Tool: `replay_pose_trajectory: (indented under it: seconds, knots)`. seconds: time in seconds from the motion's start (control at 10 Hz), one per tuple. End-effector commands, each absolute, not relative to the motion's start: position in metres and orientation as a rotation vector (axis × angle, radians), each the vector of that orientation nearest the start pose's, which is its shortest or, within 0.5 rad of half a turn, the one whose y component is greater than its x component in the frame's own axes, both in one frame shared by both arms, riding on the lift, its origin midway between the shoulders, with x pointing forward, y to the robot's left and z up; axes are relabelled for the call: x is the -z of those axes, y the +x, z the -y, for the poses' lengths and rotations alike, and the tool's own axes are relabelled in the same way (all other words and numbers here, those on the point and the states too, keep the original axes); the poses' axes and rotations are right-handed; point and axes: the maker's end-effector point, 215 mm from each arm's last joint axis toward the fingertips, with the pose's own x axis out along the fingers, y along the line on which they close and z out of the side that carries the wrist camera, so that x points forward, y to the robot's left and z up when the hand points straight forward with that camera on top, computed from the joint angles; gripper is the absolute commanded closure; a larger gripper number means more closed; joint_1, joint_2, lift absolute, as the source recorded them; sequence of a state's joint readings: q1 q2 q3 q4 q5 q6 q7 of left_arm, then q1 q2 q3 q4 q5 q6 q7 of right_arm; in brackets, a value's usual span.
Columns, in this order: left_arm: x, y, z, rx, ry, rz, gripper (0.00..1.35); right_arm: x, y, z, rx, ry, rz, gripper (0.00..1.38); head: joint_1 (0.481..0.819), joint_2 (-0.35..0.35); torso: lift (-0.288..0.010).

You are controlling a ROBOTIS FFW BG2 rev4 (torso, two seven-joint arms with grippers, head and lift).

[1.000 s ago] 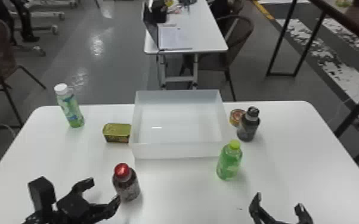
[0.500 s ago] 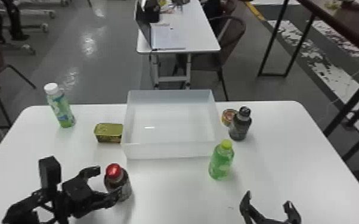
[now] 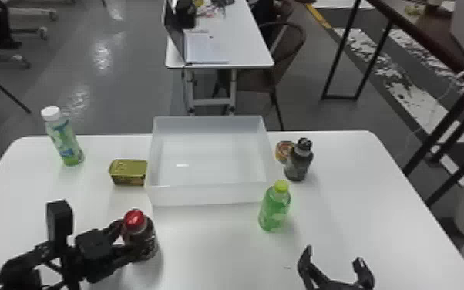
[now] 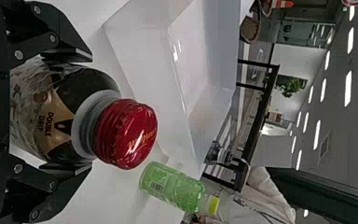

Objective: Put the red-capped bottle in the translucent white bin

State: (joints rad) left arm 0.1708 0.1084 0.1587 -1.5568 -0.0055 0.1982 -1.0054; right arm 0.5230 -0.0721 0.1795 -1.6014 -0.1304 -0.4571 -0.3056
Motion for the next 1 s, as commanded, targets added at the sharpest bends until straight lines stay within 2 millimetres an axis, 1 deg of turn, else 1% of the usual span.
replay_pose_trajectory:
  seconds: [0.0,0.2,0.3,0.5,0.6,0.7,0.8,0.9]
  knots:
    - [0.479,0.439,-0.169,0.829,-0.092,-0.392,0.82,0.458,0.383,0.223,0.174,0.131,-0.073,0.19,0.695,-0.075,-0.075]
    - [0.477,0.439,-0.168,0.835,-0.128,-0.392,0.82,0.458,0.383,0.223,0.174,0.131,-0.073,0.19,0.695,-0.074,-0.075]
    - [0.462,0.441,-0.163,0.85,-0.179,-0.369,0.82,0.458,0.383,0.223,0.175,0.131,-0.073,0.19,0.695,-0.075,-0.075]
    - [0.409,0.452,-0.158,0.861,-0.232,-0.312,0.82,0.459,0.382,0.223,0.175,0.132,-0.076,0.19,0.695,-0.084,-0.075]
    - [0.379,0.462,-0.155,0.866,-0.246,-0.264,0.82,0.46,0.381,0.223,0.175,0.132,-0.078,0.19,0.695,-0.086,-0.075]
    - [0.354,0.472,-0.151,0.877,-0.244,-0.221,0.82,0.459,0.382,0.223,0.174,0.132,-0.075,0.19,0.695,-0.089,-0.075]
    - [0.334,0.483,-0.143,0.899,-0.232,-0.192,0.82,0.458,0.384,0.223,0.173,0.133,-0.073,0.19,0.695,-0.092,-0.075]
    - [0.322,0.495,-0.137,0.912,-0.178,-0.178,0.82,0.457,0.387,0.221,0.164,0.133,-0.07,0.19,0.695,-0.095,-0.075]
